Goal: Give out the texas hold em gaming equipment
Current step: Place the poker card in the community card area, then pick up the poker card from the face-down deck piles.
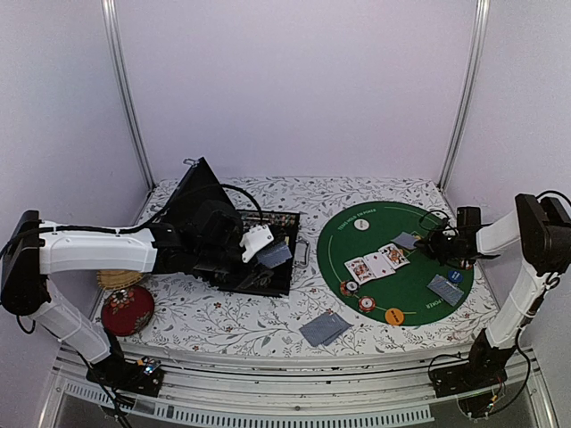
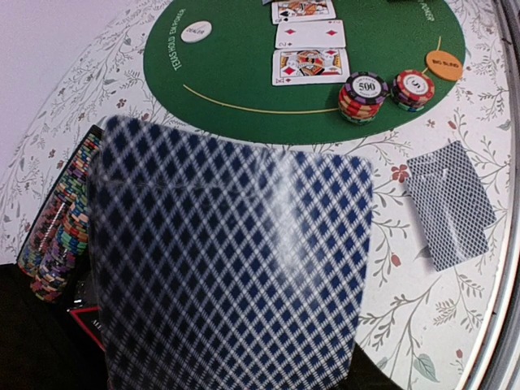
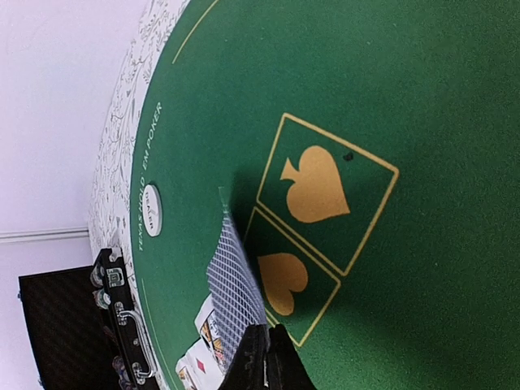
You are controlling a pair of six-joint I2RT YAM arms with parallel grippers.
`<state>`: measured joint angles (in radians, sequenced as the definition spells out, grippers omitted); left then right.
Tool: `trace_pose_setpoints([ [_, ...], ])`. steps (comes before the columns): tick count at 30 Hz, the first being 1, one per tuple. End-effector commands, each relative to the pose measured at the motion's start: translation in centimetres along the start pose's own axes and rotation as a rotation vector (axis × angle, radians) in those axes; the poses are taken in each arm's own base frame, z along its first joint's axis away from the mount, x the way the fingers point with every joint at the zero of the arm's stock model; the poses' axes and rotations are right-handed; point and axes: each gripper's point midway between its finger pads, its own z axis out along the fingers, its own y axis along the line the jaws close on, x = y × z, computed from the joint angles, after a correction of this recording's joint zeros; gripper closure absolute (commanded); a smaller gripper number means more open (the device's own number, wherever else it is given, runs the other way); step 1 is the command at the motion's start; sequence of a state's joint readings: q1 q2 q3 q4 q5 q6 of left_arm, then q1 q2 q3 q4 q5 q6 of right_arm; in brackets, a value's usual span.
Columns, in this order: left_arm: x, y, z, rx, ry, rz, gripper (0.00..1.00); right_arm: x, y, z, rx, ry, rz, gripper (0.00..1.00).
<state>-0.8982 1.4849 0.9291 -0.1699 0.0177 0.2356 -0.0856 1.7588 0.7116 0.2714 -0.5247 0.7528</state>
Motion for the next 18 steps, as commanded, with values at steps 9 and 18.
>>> trace_pose_setpoints([
  [9,-1.0,0.5,-0.7,-0.009,-0.039,0.002,0.51,-1.3,2.0,-5.1,0.009,-0.181,0.016,0.35],
  [18,-2.1,0.8,-0.9,-0.02,-0.068,0.009,0.51,2.9,19.7,-8.2,-0.233,-0.191,-0.682,0.29],
])
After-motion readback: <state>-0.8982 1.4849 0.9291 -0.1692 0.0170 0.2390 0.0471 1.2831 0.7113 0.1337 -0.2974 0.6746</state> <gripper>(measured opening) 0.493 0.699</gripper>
